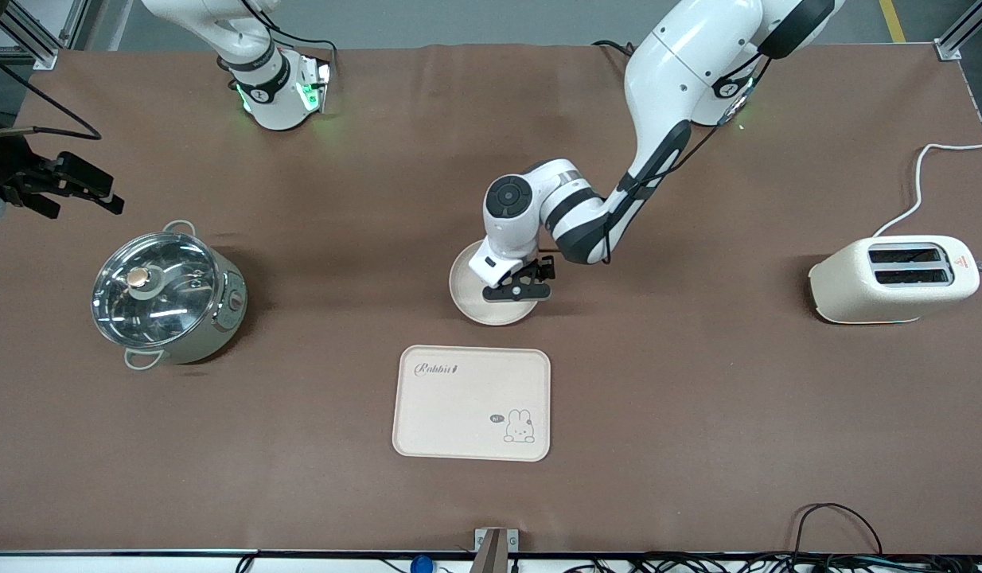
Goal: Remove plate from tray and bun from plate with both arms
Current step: 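Lower the left gripper and grasp the small bun on the plate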
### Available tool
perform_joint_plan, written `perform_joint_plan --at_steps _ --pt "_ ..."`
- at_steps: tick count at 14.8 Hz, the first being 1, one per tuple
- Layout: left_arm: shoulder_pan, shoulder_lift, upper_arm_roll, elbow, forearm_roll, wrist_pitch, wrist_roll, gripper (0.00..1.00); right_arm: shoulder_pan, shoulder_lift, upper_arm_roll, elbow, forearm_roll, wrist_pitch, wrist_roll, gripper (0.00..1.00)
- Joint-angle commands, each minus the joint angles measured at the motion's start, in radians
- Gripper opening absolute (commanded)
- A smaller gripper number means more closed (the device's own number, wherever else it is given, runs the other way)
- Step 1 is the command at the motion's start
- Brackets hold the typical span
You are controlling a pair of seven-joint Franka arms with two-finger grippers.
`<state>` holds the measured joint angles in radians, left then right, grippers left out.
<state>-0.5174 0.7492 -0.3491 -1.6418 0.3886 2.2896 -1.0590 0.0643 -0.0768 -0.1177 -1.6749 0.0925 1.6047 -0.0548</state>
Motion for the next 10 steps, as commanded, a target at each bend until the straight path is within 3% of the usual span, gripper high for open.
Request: perform_joint_plan --at_steps 1,4,7,10 --pt "-0.009 -0.008 0.001 -0.021 0.021 0.013 -0.042 0.30 -0.031 -0.023 0.016 -0.017 -0.017 -0.005 -0.010 1.00" --pt "-0.009 -0.008 0.001 -0.021 0.021 0.011 -0.068 0.02 -0.034 -0.023 0.015 -0.006 -0.019 -0.003 -0.010 1.00" --pt "0.003 -0.034 -0.002 -0.018 0.013 -0.002 -0.067 0.00 -0.031 -0.017 0.016 0.015 -0.017 -0.003 -0.010 1.00" --pt "0.039 -0.112 -0.004 0.013 -0.005 -0.137 -0.027 0.00 -0.026 -0.012 0.018 0.038 -0.014 -0.002 -0.011 1.00"
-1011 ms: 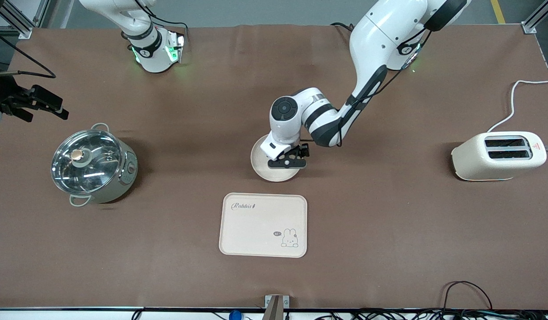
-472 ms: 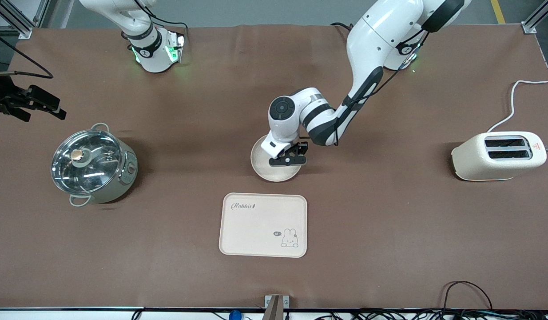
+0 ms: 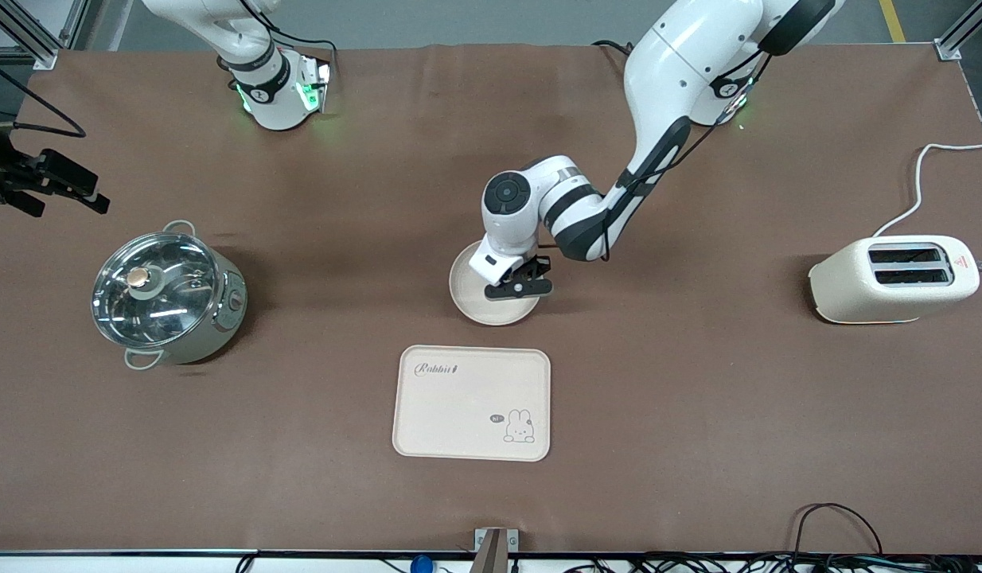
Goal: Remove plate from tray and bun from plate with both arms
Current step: 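Lower the left gripper and grasp the small bun on the plate, then carry the bun with the left gripper toward the toaster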
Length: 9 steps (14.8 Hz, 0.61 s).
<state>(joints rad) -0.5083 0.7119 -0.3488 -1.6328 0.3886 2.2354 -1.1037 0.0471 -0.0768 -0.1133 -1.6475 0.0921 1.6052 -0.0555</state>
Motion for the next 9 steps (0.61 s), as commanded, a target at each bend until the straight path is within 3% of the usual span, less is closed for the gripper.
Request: perform_joint_plan --at_steps 1,5,9 --pt "0.077 -0.097 -0.009 0.008 -0.025 -0.117 0.080 0.00 -0.004 -0.012 0.014 0.017 -0.012 -0.002 -0.009 1.00" --pt "0.298 -0.175 -0.018 -0.001 -0.088 -0.178 0.445 0.00 -0.003 -0.009 0.018 0.018 -0.009 -0.001 -0.009 1.00" --pt "0.476 -0.144 -0.016 -0.002 -0.085 -0.149 0.655 0.05 -0.001 -0.009 0.018 0.034 -0.012 -0.004 -0.007 1.00"
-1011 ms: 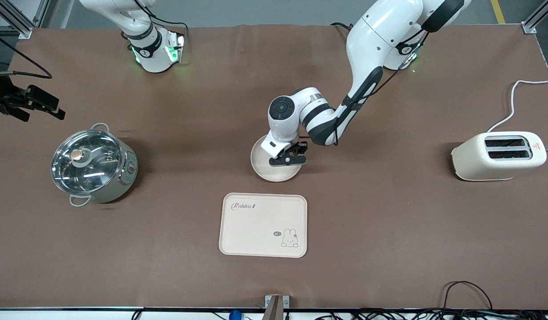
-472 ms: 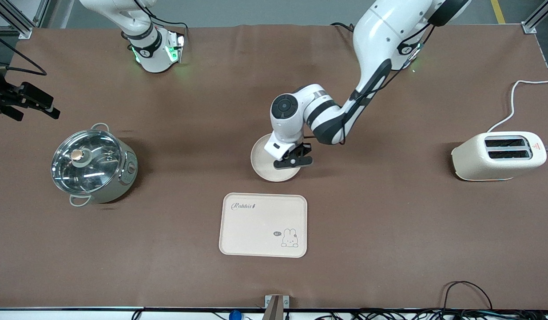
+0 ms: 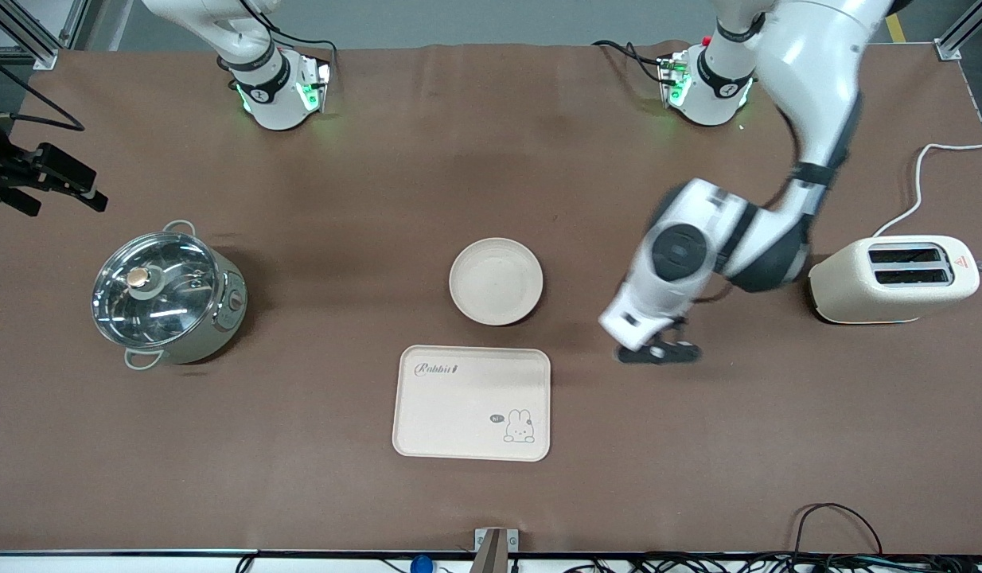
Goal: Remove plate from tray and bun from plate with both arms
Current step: 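Carry the bun with the left gripper toward the toaster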
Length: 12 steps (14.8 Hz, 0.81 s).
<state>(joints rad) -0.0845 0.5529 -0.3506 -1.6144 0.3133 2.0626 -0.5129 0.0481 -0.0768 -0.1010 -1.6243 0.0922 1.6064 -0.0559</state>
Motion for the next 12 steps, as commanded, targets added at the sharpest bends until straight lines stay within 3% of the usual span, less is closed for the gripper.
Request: perform_joint_plan --at_steps 1,2,4,6,7,12 --pt "0.092 0.031 -0.015 -0.022 -0.010 0.042 0.112 0.09 -0.001 -0.009 0.006 0.012 -0.014 -0.003 -0.004 1.00" --pt "0.132 0.060 -0.015 -0.025 -0.010 0.065 0.150 0.12 -0.001 -0.008 0.007 0.018 -0.014 -0.002 -0.001 1.00" --pt "0.160 0.099 -0.013 -0.027 -0.002 0.085 0.168 0.30 0.001 0.002 0.007 0.023 -0.017 -0.002 -0.007 1.00" --pt "0.170 0.120 -0.013 -0.025 0.007 0.090 0.171 0.85 0.028 0.006 0.009 0.021 -0.066 0.000 -0.009 1.00" --pt "0.173 0.124 -0.013 -0.025 0.009 0.100 0.172 0.98 0.045 0.012 0.009 0.021 -0.083 0.006 -0.004 1.00" --pt "0.207 0.104 -0.014 -0.012 0.004 0.100 0.171 1.00 0.038 0.031 0.007 0.032 -0.074 0.015 0.001 1.00"
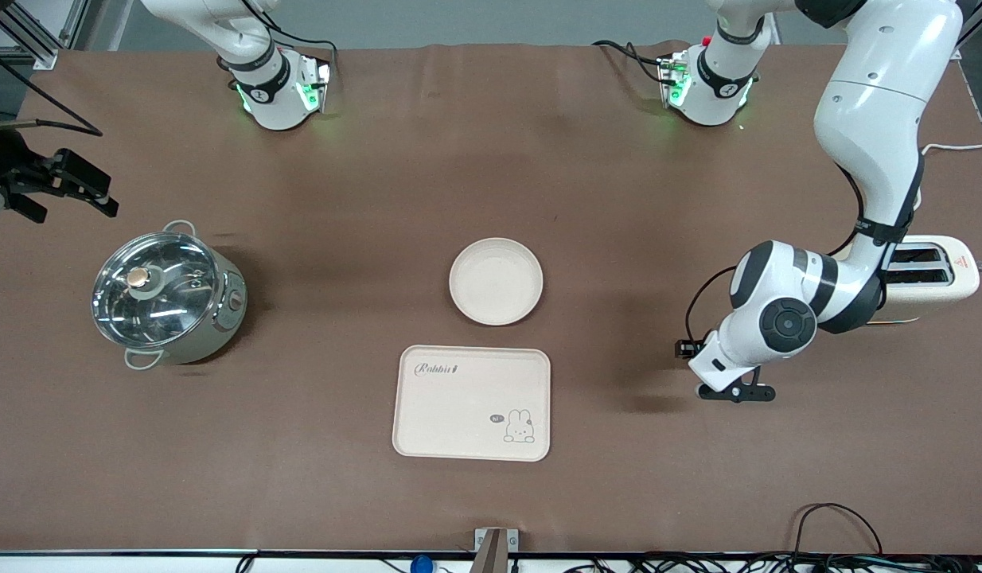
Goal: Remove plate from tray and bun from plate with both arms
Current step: 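Set the bun on the table beside the toaster, open the left gripper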
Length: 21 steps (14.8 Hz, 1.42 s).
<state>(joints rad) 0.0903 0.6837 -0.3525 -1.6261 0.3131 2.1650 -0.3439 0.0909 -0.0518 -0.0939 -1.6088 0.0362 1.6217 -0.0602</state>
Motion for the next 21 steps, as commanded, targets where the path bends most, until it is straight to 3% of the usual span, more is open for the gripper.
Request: perform_joint_plan --at_steps 1,4,7,11,14,17,20,21 --pt "0.034 -0.033 -0.013 0.014 0.001 -0.002 0.003 1.00 -0.008 0.007 -0.001 0.017 -0.016 0.000 0.005 1.00" --pt "0.032 -0.059 -0.016 0.040 -0.005 -0.011 0.000 1.00 -0.011 0.010 -0.004 0.017 -0.019 0.000 0.000 1.00" --pt "0.037 -0.151 -0.037 0.041 -0.009 -0.020 0.000 1.00 -0.010 0.010 -0.004 0.018 -0.019 -0.002 0.005 1.00" --pt "0.040 -0.300 -0.052 0.061 -0.011 -0.114 0.002 1.00 -0.005 0.010 -0.004 0.040 -0.018 -0.003 0.010 1.00" --pt "0.032 -0.378 -0.039 0.107 -0.101 -0.219 0.019 1.00 -0.006 0.012 -0.004 0.052 -0.018 -0.005 0.010 1.00" --pt "-0.001 -0.516 0.065 0.115 -0.216 -0.350 0.094 1.00 -0.006 0.012 -0.004 0.052 -0.018 -0.006 0.014 1.00" --pt "-0.084 -0.630 0.274 0.100 -0.353 -0.448 0.224 1.00 -0.005 0.010 -0.004 0.062 -0.016 -0.006 0.046 1.00" --pt "-0.086 -0.665 0.302 0.074 -0.365 -0.458 0.274 1.00 -0.005 0.010 -0.004 0.079 -0.016 -0.009 0.056 1.00"
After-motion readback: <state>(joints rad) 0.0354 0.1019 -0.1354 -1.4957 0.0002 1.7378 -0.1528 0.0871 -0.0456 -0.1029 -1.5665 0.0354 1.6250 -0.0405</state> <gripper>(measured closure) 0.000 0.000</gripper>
